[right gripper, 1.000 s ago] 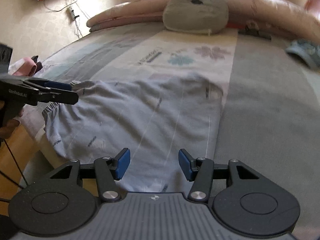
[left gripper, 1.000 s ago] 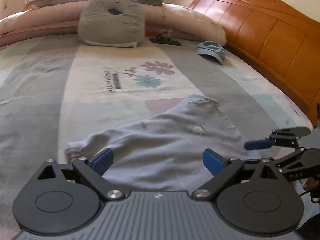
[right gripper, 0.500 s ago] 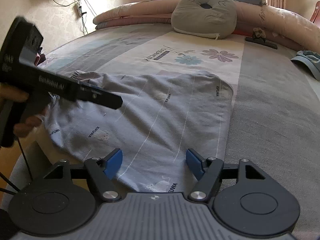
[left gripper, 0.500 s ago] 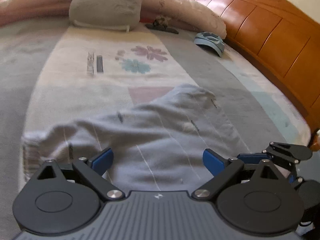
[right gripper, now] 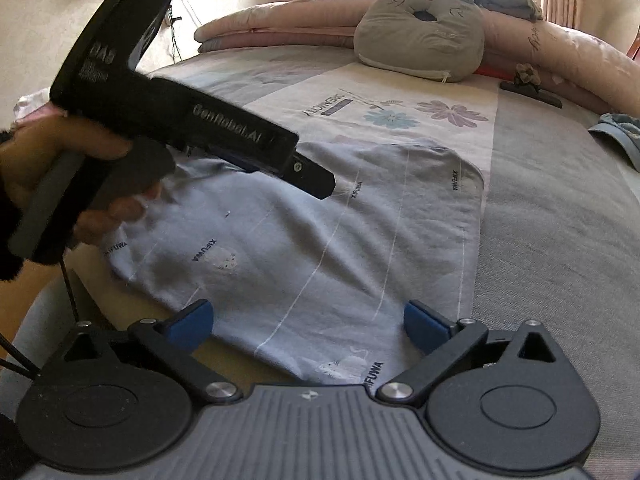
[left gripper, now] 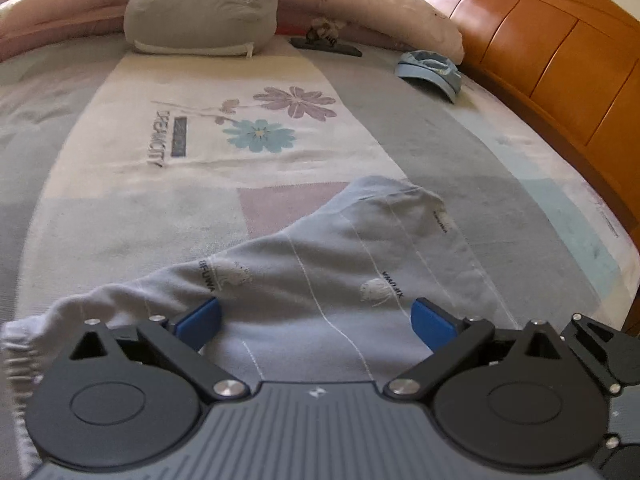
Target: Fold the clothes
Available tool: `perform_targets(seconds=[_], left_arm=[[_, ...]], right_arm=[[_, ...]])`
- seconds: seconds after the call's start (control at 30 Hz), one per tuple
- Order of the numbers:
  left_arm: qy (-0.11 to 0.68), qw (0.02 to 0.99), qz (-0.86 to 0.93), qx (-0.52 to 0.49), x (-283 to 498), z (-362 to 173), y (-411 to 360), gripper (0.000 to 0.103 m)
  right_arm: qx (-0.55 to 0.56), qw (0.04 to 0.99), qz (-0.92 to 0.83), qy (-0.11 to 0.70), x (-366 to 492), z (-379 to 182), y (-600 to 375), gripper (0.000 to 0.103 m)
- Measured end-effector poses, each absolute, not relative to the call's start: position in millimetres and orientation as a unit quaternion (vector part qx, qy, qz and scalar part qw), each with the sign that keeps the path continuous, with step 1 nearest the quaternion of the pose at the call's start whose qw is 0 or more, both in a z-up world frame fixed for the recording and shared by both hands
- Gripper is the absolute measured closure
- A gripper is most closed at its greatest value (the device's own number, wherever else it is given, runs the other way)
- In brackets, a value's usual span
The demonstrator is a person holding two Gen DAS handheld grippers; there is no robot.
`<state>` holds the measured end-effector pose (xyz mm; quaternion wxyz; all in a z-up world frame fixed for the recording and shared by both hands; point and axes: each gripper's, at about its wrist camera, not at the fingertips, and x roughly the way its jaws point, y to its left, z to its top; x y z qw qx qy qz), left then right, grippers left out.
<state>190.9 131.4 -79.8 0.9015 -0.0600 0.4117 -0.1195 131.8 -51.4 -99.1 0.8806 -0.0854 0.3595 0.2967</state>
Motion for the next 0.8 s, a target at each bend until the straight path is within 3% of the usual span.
perform_targets(seconds=[0.17,0.37,0.8], left_arm=[[0.398,0.906,-0.131,-0.055,154.2,-61.0,119.0,0.003],[0.410,0.893,-0.141,-0.119,117.8,-73.6,108.9,0.002],[0.419,0.889,-0.078,-0.165,99.1,-76.5,112.8,0.002]], right_arm=[[-0.106,0.883,0.288,0.356,123.4,-94.0,-54.0,0.000],[-0.102,0.888,0.285,0.347,111.1,-88.2,-71.8,0.000],[-0.045,0.888,0.319,0.329,106.1,-82.2,-93.6,0.000]])
